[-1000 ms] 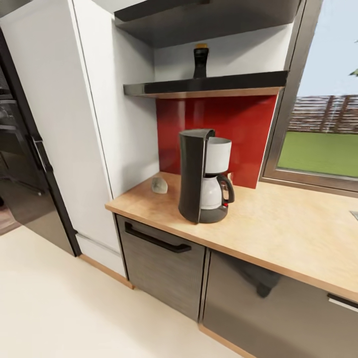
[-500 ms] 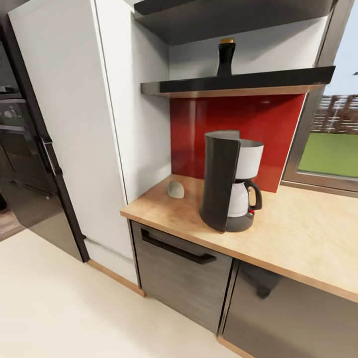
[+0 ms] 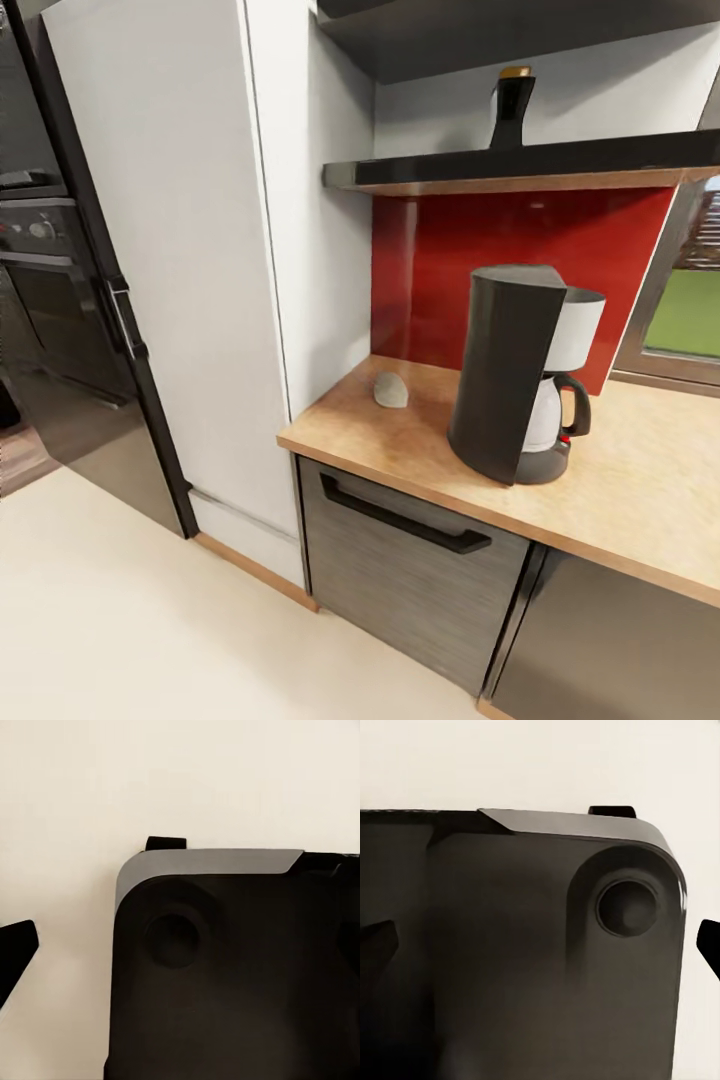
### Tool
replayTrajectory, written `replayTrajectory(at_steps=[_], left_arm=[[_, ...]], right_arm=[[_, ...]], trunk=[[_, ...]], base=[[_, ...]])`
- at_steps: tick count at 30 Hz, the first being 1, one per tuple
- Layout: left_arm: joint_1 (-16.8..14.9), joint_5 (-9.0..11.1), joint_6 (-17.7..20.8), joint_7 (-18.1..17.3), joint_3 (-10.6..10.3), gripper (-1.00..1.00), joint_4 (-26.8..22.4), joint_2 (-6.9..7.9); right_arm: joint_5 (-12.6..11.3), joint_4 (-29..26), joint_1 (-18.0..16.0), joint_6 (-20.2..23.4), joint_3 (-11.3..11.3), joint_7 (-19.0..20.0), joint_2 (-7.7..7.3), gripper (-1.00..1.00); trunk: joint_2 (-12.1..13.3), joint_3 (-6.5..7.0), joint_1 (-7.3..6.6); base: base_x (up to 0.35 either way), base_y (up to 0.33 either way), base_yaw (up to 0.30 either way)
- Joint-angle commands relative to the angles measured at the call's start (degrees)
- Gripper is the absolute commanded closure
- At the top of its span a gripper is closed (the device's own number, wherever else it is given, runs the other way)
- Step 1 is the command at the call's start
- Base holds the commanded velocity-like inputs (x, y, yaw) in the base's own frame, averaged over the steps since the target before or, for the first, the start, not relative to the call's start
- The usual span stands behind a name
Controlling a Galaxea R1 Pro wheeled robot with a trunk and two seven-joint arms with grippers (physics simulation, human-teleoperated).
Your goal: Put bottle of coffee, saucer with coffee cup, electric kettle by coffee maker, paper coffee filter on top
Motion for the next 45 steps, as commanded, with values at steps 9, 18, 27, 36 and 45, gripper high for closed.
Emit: replayTrajectory(at_steps=[9,18,27,36,45], left_arm=[[0.0,0.3,-0.2,0.0,0.0,-1.00,0.0,-0.01],[-0.1,0.3,-0.1,0.0,0.0,-1.00,0.0,-0.01],[-0.1,0.3,-0.2,0.0,0.0,-1.00,0.0,0.06],[-0.1,-0.1,-0.1,0.0,-0.1,-1.00,0.1,0.07],[0.1,0.1,0.5,0.0,-0.3,-1.00,0.5,0.22]], right_arm=[[0.0,0.0,0.0,-0.2,-0.2,0.0,0.00,-1.00],[-0.1,0.0,0.0,-0.2,-0.2,0.0,0.00,-1.00],[-0.1,0.0,0.0,-0.2,-0.2,0.0,0.00,-1.00],[-0.1,0.0,0.0,-0.2,-0.2,0.0,0.00,-1.00],[-0.1,0.0,0.0,-0.1,-0.2,0.0,0.00,-1.00]], trunk=[[0.0,-0.05,0.01],[0.0,-0.05,0.01],[0.0,-0.05,0.01],[0.0,-0.05,0.01],[0.8,0.30,-0.43]], base=[[0.142,0.307,-0.020],[0.103,0.313,-0.204],[0.008,0.319,-0.263],[0.000,0.217,-0.264],[0.000,0.008,-0.240]])
